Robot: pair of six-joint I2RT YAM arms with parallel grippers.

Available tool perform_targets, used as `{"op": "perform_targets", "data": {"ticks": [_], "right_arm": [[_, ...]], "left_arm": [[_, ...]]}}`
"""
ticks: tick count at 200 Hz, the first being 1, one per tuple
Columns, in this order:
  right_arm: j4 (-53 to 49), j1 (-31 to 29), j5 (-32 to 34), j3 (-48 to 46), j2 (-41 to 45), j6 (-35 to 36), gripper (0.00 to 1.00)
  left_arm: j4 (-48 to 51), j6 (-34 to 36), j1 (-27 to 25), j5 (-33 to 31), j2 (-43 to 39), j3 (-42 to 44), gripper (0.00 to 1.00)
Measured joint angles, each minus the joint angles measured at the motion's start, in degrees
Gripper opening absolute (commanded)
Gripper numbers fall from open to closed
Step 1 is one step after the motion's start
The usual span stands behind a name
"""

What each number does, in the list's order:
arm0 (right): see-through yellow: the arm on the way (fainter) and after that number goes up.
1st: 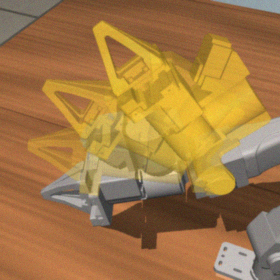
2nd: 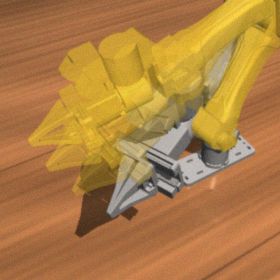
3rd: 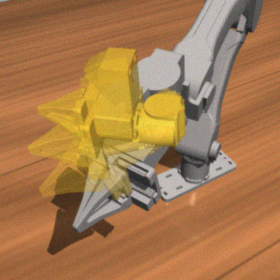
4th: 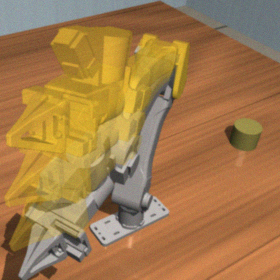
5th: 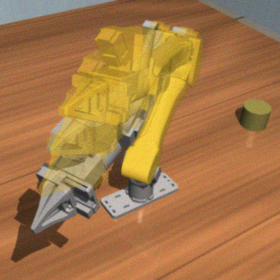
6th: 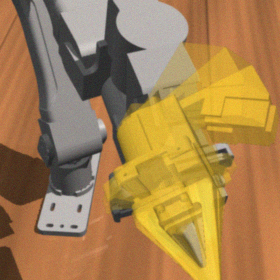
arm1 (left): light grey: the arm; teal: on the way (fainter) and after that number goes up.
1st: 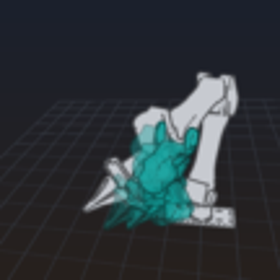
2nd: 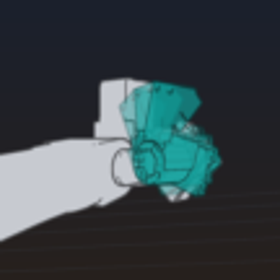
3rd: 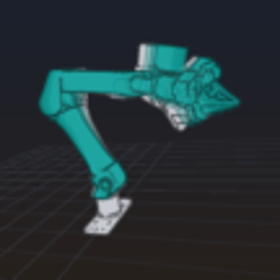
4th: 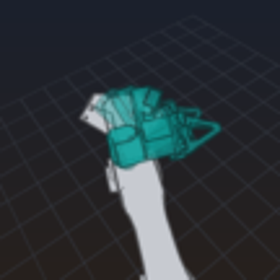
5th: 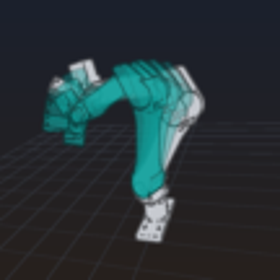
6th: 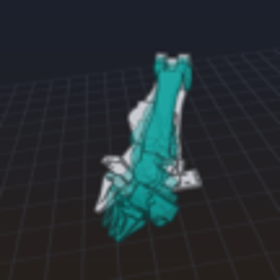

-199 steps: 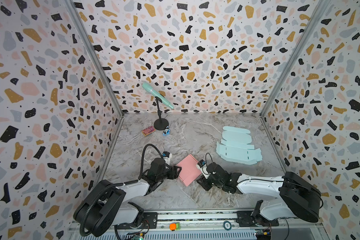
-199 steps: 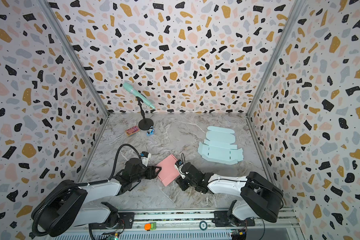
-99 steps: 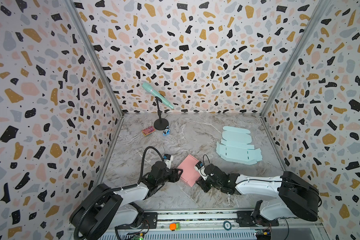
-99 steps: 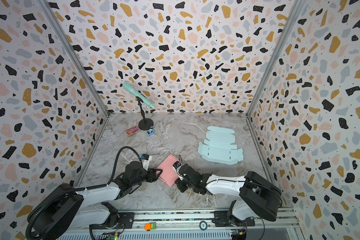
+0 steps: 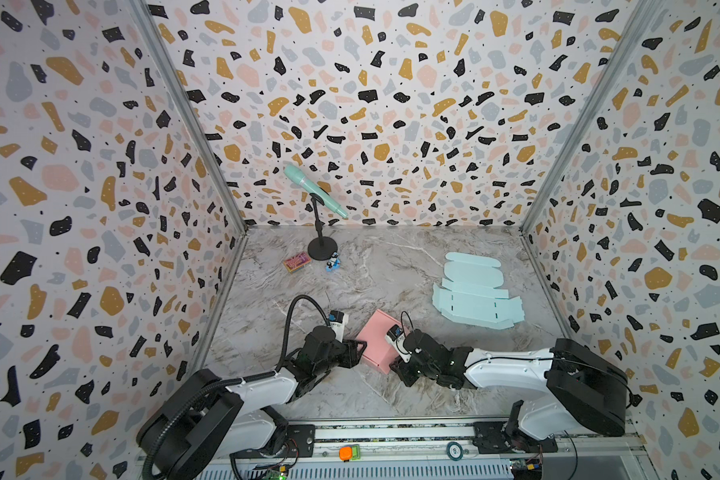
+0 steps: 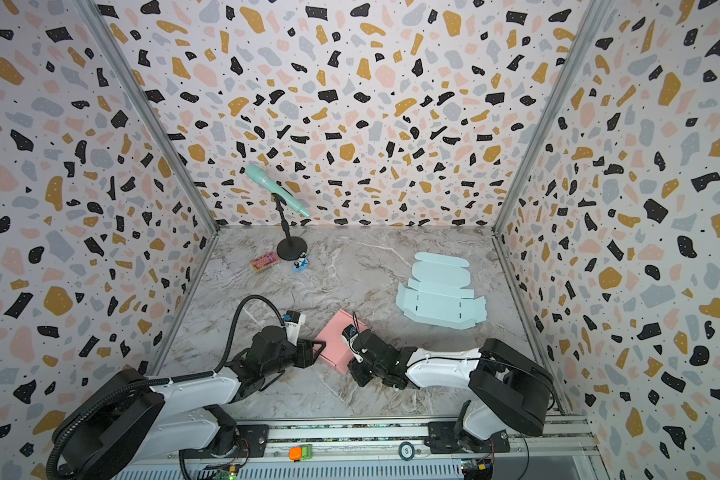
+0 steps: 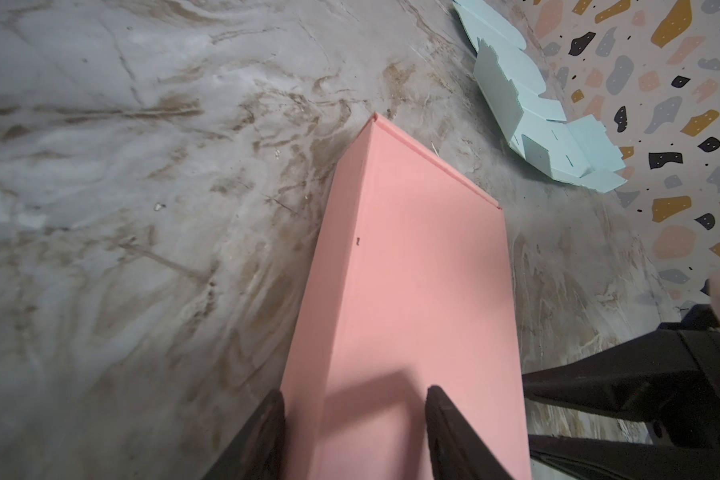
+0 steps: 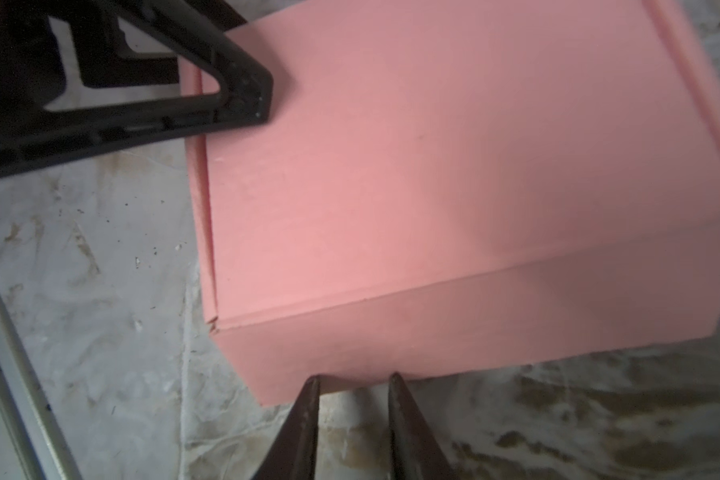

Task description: Fold the paper box

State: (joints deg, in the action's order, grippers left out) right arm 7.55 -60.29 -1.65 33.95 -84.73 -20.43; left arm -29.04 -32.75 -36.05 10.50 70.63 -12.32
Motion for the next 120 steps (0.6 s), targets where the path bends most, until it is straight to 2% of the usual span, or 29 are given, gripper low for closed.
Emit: {"op": "perform_targets", "data": {"ticks": [120], "right_arm": [[0.0,-0.3,-0.1,1.1,-2.4,0.2,0.31]], "left_arm": [[-2.0,-1.9,-2.4,-2.6,0.2,0.7,0.49]]}}
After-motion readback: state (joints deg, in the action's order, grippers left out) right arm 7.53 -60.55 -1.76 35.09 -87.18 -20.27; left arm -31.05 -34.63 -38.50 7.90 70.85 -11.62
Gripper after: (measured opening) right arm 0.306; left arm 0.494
